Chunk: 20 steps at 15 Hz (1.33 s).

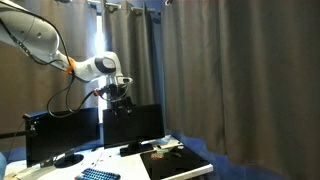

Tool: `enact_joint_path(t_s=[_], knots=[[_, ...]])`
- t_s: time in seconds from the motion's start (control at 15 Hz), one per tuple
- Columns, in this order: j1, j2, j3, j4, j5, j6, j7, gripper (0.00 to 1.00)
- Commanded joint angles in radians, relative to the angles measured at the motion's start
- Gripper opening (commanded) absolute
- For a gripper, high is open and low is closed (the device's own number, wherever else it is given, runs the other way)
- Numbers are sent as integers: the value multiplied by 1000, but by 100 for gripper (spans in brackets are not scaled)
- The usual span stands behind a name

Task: Press the top middle button on the keyboard

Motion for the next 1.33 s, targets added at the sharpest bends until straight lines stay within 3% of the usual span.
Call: enact_joint_path(t_s=[0.0, 0.33, 0.67, 0.93, 1.07, 1.13, 1.27], knots=[[30, 5, -25, 2, -11, -3, 9, 100], [38, 21, -14, 6, -14, -9, 3, 100], [180, 162, 61, 19, 51, 43, -51, 100], [284, 323, 111, 43, 84, 161, -98, 100], [316, 407, 128, 65, 46, 199, -109, 100], [312, 318, 110, 13, 54, 178, -72, 100], [331, 381, 115, 30, 53, 200, -84, 100]])
